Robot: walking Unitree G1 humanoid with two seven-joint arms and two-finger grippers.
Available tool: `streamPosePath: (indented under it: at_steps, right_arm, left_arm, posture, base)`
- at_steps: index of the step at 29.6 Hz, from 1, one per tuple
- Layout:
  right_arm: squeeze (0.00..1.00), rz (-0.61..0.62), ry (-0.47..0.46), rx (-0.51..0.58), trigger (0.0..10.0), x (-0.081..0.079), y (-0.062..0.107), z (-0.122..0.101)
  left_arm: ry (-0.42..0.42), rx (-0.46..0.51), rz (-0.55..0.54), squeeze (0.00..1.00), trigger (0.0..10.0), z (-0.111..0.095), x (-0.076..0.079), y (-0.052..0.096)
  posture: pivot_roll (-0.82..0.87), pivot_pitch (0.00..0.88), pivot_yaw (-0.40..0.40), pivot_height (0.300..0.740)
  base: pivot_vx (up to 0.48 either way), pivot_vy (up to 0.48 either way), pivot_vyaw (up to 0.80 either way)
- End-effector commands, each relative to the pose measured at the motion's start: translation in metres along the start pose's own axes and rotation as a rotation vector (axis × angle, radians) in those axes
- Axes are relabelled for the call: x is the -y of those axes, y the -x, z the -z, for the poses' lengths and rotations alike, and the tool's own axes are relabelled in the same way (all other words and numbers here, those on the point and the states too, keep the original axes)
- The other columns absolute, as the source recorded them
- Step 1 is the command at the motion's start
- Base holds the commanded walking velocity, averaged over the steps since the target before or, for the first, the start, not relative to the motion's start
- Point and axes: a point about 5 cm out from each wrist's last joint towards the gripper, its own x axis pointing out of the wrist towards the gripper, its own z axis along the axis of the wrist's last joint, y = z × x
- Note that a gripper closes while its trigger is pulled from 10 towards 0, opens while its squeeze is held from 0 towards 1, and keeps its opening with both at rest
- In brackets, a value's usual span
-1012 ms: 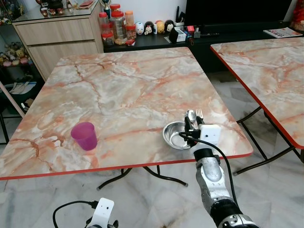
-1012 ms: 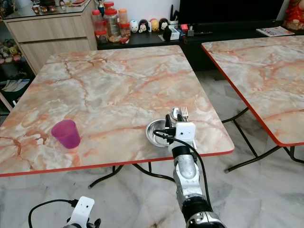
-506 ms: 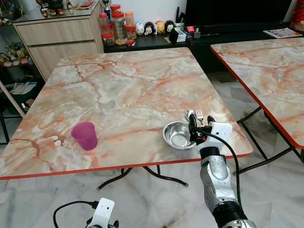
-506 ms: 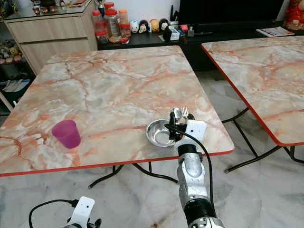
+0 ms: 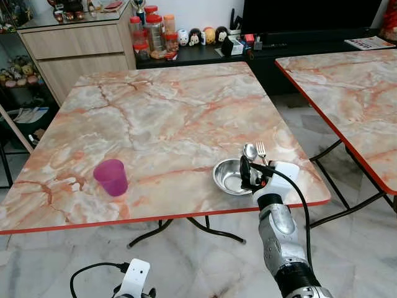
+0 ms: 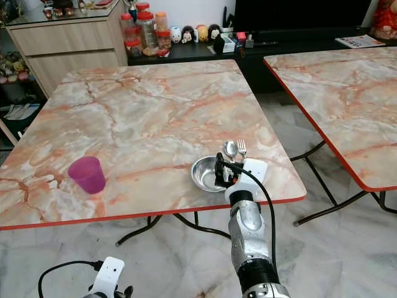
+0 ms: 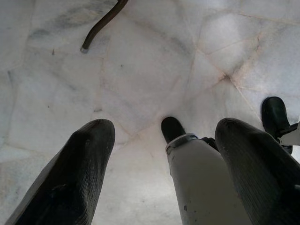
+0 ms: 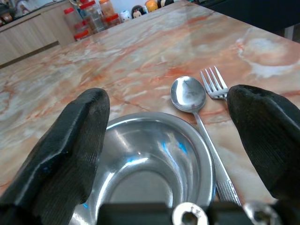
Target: Setting the table
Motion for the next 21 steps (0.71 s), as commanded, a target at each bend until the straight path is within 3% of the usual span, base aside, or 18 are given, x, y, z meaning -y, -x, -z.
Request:
streamPosePath:
  at_steps: [1, 14, 21]
  right_arm:
    - [0.00, 0.011, -0.016, 0.000, 10.0, -0.002, -0.003, -0.003]
    - [0.00, 0.081, -0.039, -0.012, 10.0, 0.002, -0.007, -0.004]
    - [0.00, 0.131, -0.069, -0.128, 10.0, 0.006, -0.006, 0.012]
  left_arm:
    - [-0.004, -0.002, 0.003, 0.00, 10.0, 0.000, -0.001, 0.000]
    - [-0.013, -0.003, 0.005, 0.00, 10.0, 0.001, 0.000, 0.000]
    - [-0.020, -0.005, 0.010, 0.00, 10.0, 0.001, 0.001, 0.000]
  posture:
    - [0.05, 0.000, 0.043, 0.740]
    - [0.05, 0.000, 0.041, 0.740]
    - [0.05, 0.000, 0.041, 0.740]
  base:
    - [0.000, 0.000, 0.00]
    - [0.000, 0.000, 0.00]
    - [0.000, 0.000, 0.00]
